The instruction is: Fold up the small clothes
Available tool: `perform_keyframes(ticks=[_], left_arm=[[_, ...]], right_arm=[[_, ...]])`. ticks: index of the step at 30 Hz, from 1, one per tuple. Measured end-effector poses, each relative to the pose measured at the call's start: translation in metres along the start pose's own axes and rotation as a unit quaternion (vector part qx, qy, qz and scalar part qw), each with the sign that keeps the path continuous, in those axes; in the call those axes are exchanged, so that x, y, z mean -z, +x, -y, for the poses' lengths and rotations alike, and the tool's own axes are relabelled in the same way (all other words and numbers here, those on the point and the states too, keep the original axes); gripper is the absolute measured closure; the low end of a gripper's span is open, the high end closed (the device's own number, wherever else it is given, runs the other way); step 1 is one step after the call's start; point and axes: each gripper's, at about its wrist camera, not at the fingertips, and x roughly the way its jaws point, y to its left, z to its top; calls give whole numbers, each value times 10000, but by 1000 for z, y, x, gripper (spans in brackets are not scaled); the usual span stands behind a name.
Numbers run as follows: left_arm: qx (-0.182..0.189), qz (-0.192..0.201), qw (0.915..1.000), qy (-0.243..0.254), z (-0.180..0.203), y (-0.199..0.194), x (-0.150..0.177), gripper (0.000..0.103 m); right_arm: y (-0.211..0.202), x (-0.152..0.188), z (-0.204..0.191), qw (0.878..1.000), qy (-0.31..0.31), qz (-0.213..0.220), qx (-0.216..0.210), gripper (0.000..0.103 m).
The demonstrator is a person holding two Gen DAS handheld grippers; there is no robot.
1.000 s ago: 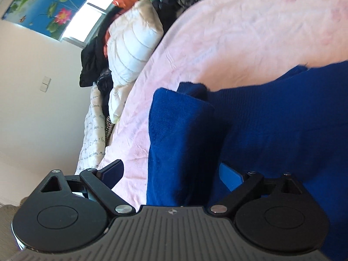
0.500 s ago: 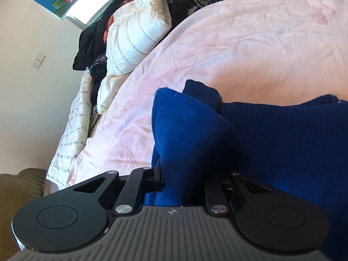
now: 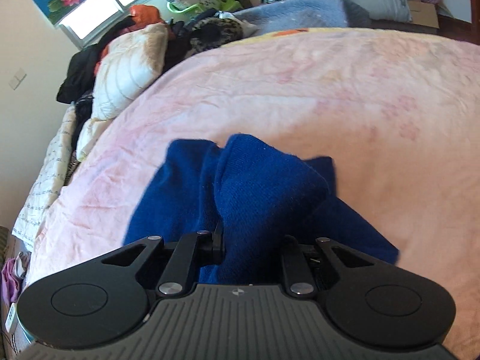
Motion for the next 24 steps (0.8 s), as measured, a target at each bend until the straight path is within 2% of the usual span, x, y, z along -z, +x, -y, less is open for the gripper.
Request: perform_keyframes(ticks=[3, 10, 12, 13, 15, 17, 19, 20, 21, 22, 24], left_arm=[[-111, -164, 9998, 40, 7, 11, 5, 97], [-223, -160, 9993, 240, 11, 19, 5, 97], [-276, -352, 9987, 254, 12, 26, 6, 97], [-330, -348, 9983, 324, 15, 27, 8, 97], [-403, -268, 9974, 532, 20, 27, 14, 97], [-429, -220, 9969, 627, 22, 28, 18, 97], [-452, -192, 9965, 684, 24, 26, 21, 97], [-473, -190, 9962, 704, 26, 26, 21, 97], [-492, -195, 9961, 711, 27, 25, 20, 97], [-488, -196, 9962, 690, 29, 23, 18, 97], [-438, -181, 9968, 644, 30, 20, 13, 97]], right_arm=[[4, 13, 17, 9995, 260, 121, -129, 84], [-9, 11, 14, 9981, 242, 416, -397, 84], [-6, 9, 25, 9976, 437, 426, -314, 76], [-2, 10, 33, 9972, 630, 298, -280, 63], [-3, 12, 49, 9926, 1055, 352, -498, 64], [-12, 13, 60, 9862, 1381, 562, -715, 54], [-21, 12, 71, 9807, 1608, 819, -758, 52], [-23, 11, 77, 9779, 1727, 922, -733, 57], [-24, 11, 81, 9765, 1784, 1002, -678, 66], [-23, 10, 80, 9786, 1677, 1014, -635, 93], [-27, 6, 68, 9844, 1264, 1165, -378, 93]])
